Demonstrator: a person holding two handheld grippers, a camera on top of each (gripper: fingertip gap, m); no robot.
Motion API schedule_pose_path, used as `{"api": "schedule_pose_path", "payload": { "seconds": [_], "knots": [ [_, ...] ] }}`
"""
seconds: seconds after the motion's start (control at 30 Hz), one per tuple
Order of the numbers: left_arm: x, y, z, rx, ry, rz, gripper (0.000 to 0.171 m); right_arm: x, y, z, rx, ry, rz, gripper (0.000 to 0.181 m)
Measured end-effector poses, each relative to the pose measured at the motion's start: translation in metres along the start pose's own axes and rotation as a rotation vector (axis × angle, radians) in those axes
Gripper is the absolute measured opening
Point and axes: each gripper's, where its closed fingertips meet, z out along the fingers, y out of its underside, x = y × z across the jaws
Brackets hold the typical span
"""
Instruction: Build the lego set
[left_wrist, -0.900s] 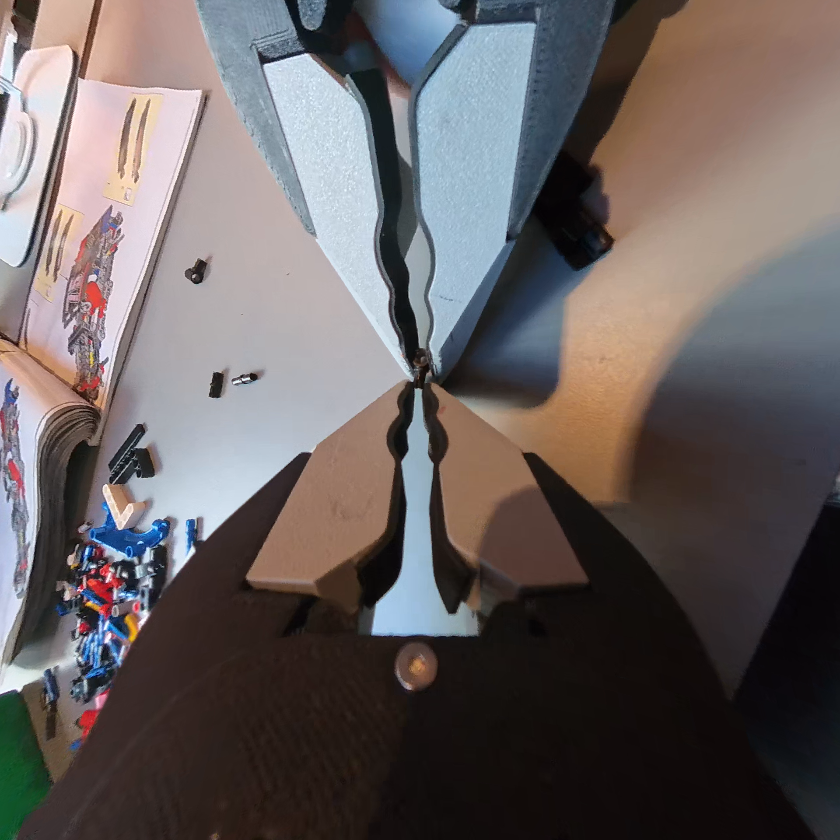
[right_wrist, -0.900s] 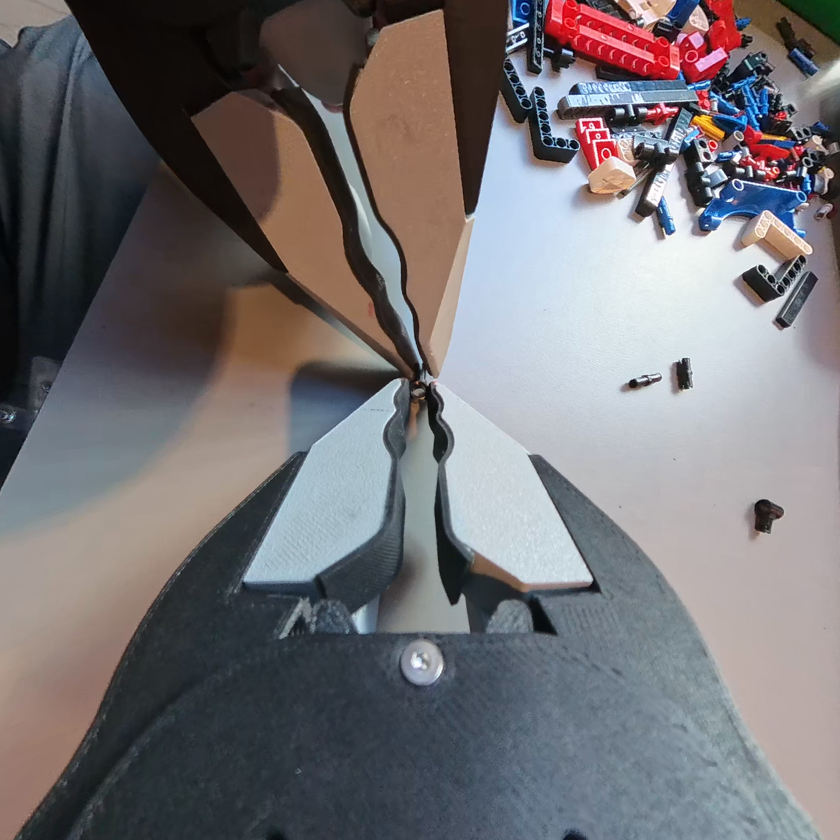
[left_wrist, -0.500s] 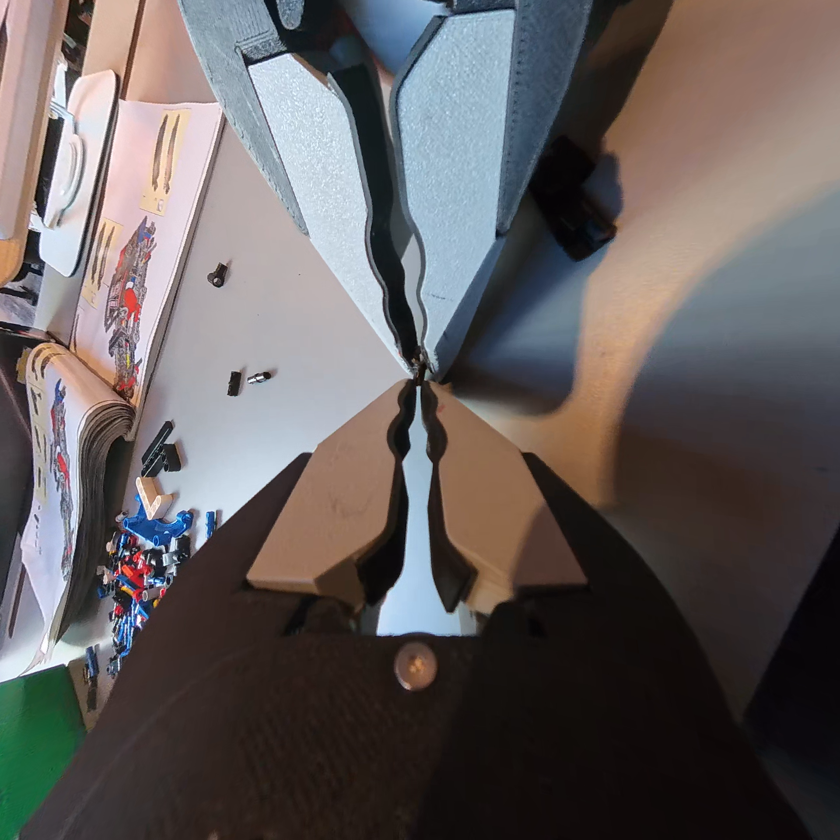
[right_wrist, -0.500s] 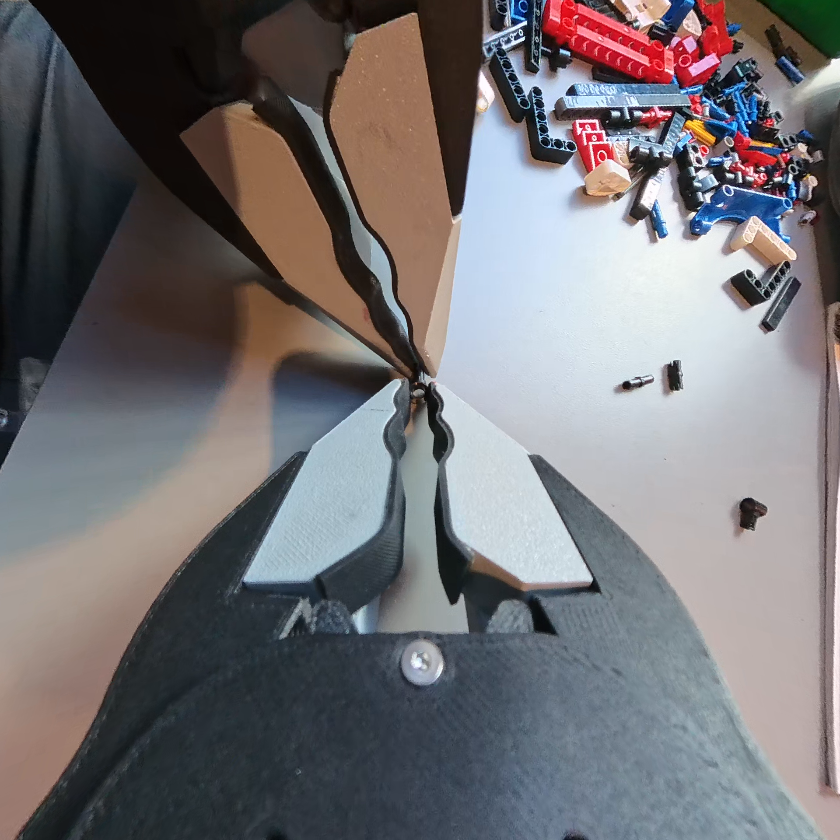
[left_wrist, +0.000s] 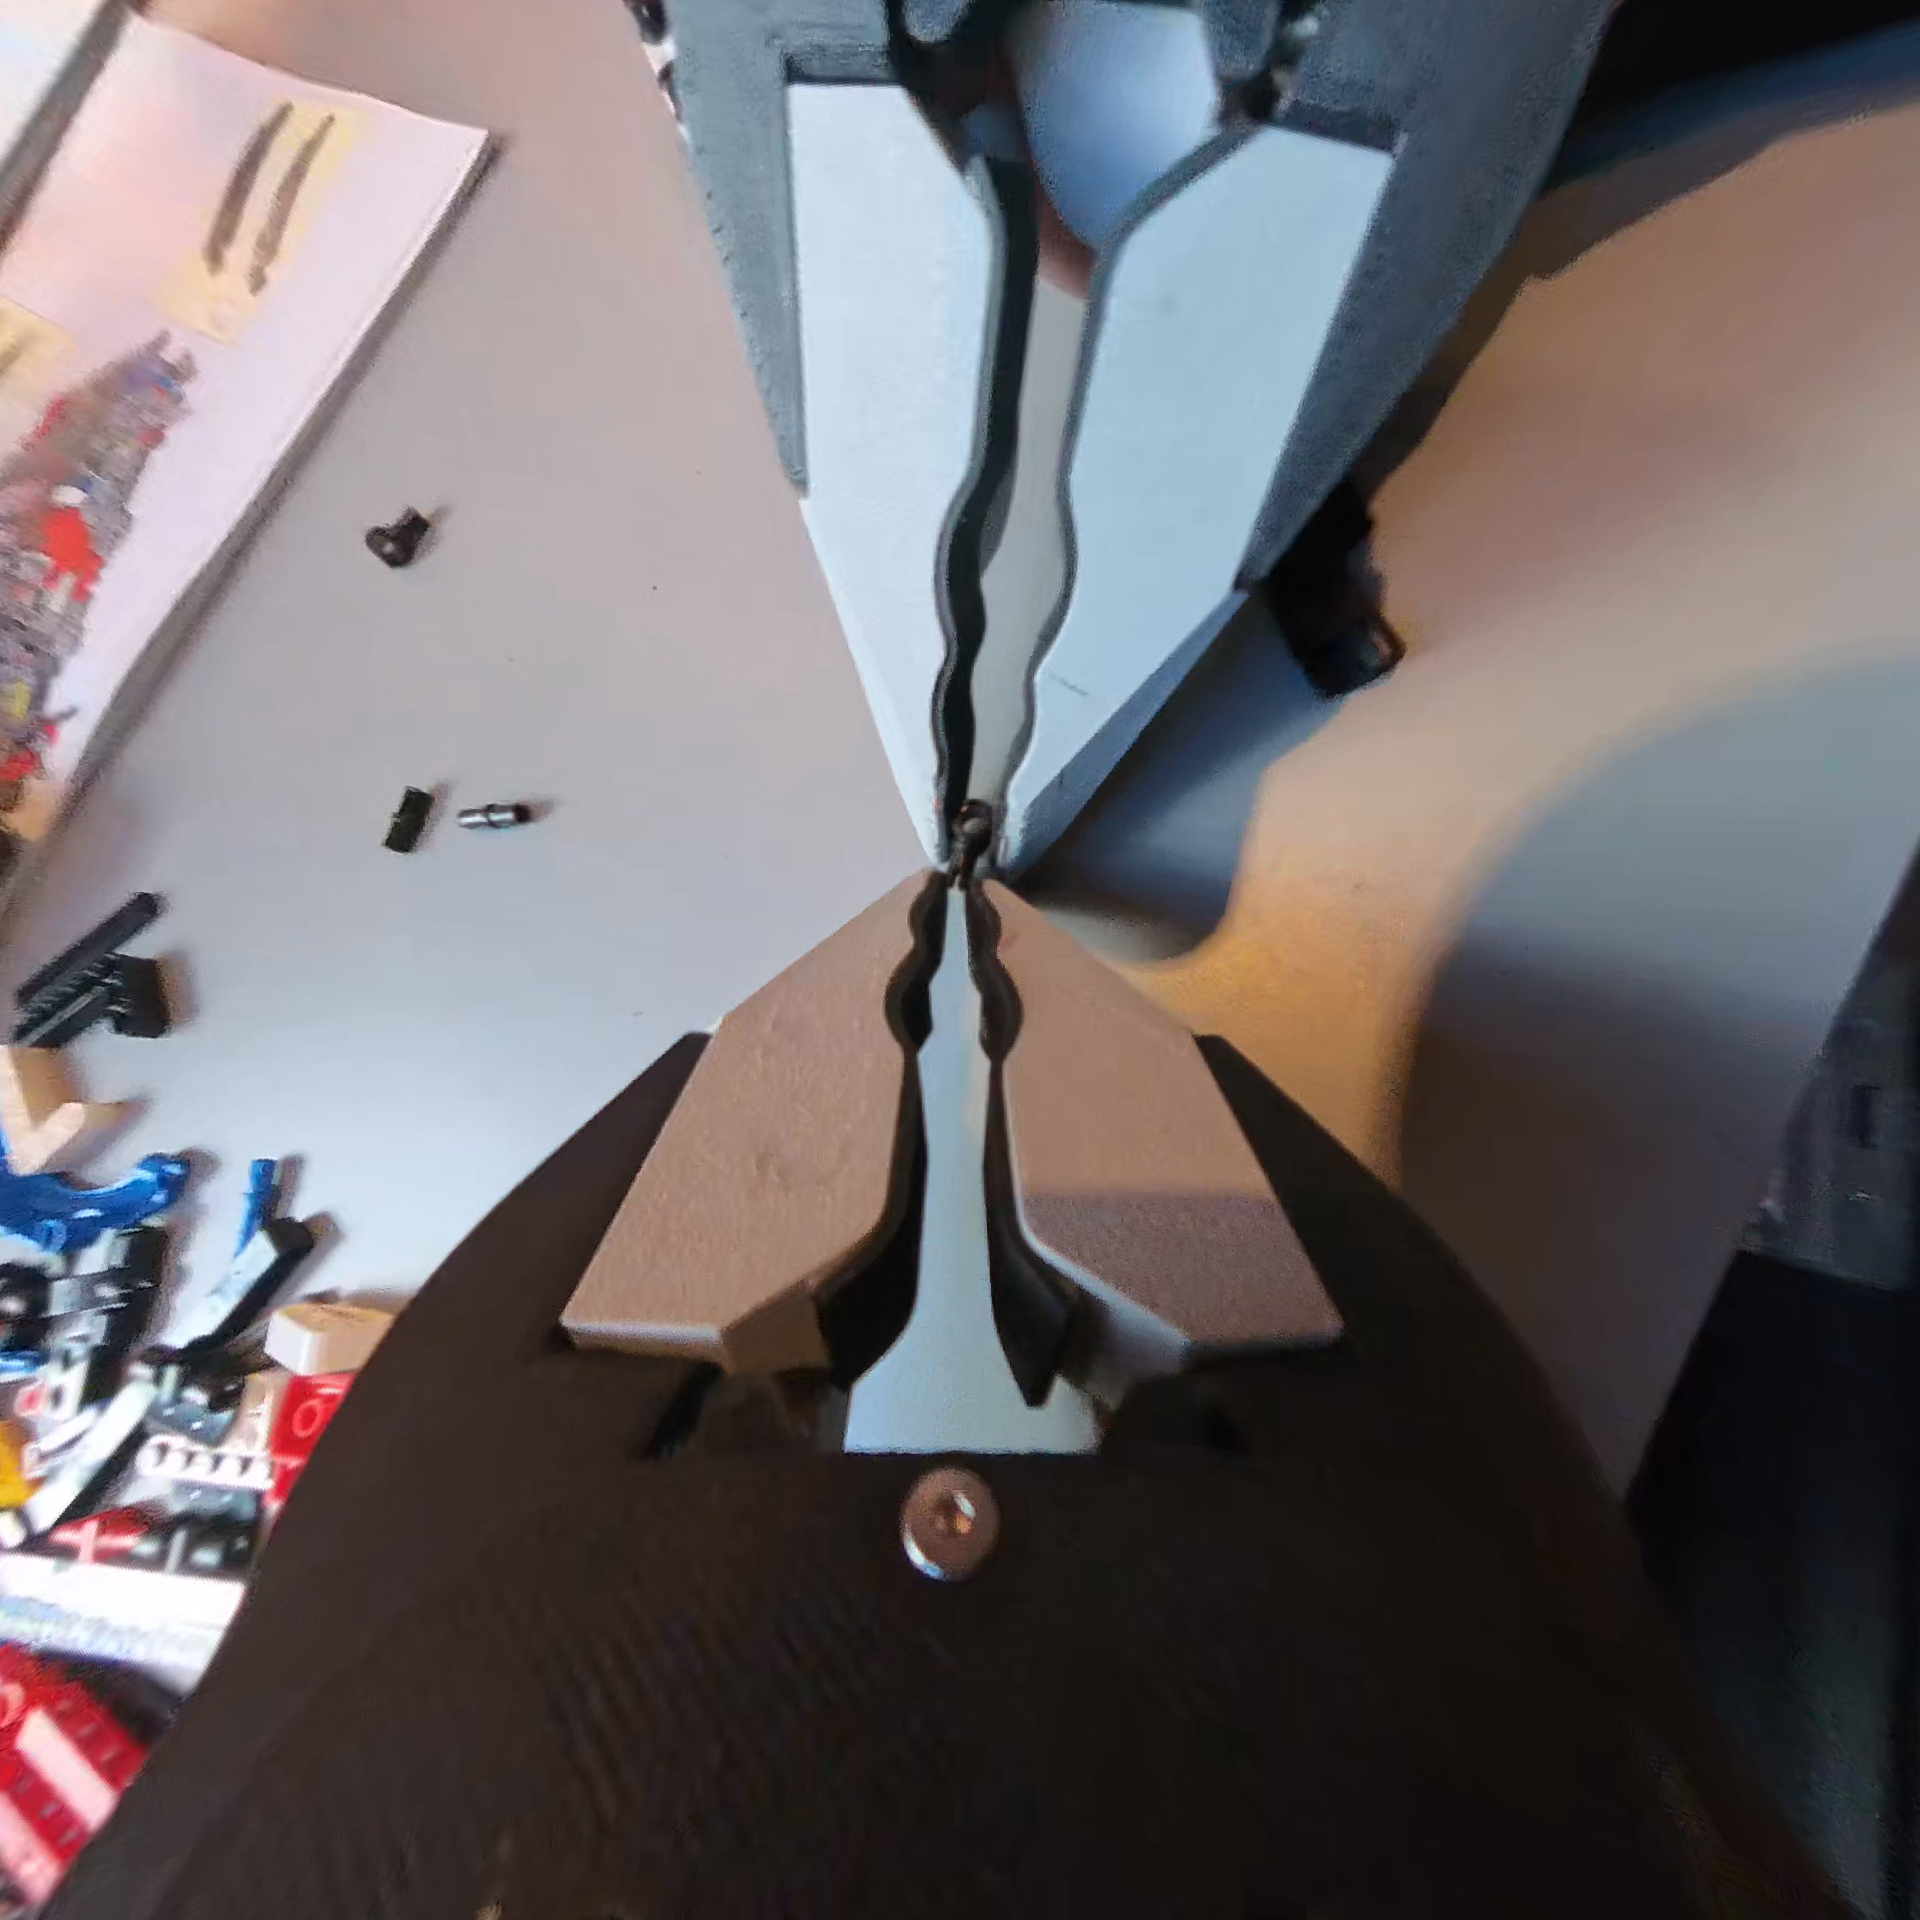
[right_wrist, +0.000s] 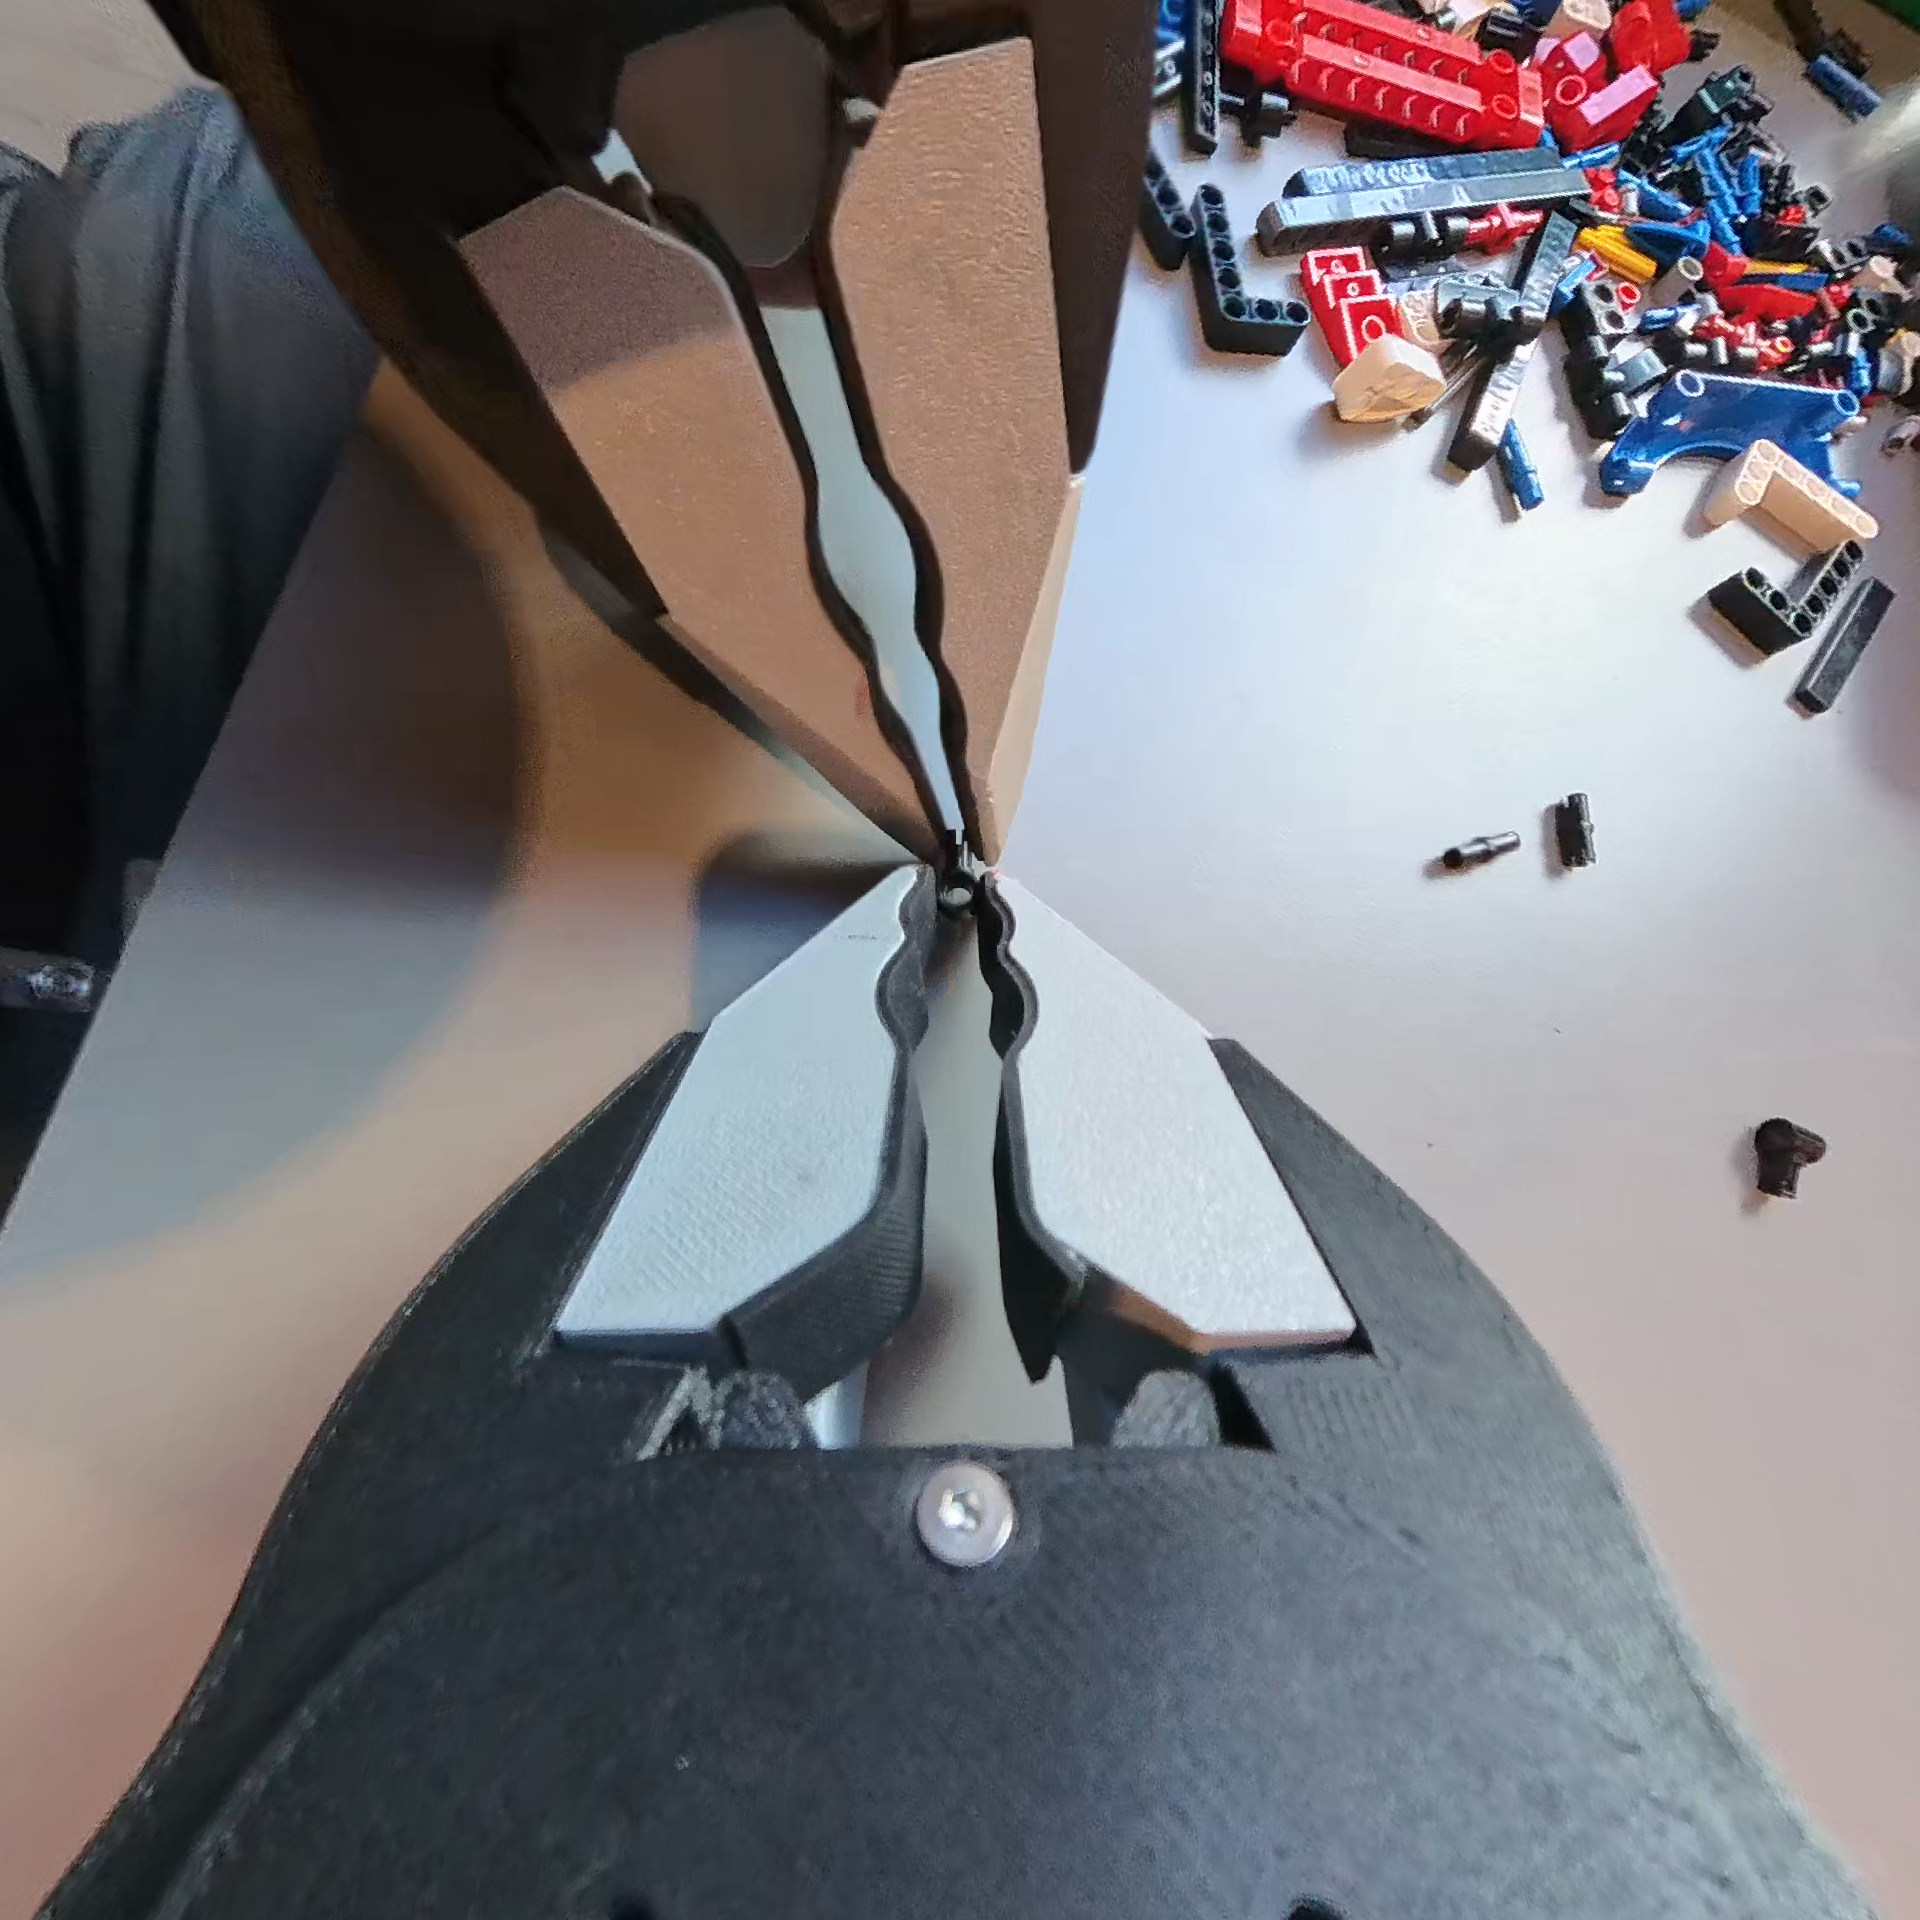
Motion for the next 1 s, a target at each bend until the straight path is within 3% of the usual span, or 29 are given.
{"api": "schedule_pose_path", "payload": {
  "seconds": [0.07,0.23,0.47,0.7,0.83,1.0],
  "knots": [
    [-0.001,-0.006,-0.006,0.024,0.039,-0.062,0.001,0.001,-0.006,-0.007,0.033,0.027,0.017,0.004],
    [-0.002,-0.028,-0.027,0.100,0.074,-0.116,0.008,0.017,0.006,-0.052,-0.011,0.256,0.080,0.003],
    [0.056,-0.068,-0.004,0.101,0.388,-0.122,0.006,-0.046,0.052,-0.112,-0.003,0.287,0.340,0.004],
    [0.069,-0.057,0.028,-0.079,0.388,-0.048,0.014,-0.103,0.086,-0.155,0.052,0.385,0.563,0.004],
    [0.072,-0.060,0.035,-0.073,0.372,0.010,0.012,-0.118,0.100,-0.167,0.042,0.427,0.624,0.004],
    [0.102,-0.077,0.040,-0.035,0.486,0.182,0.011,-0.132,0.113,-0.175,0.007,0.484,0.656,0.004]
  ]
}}
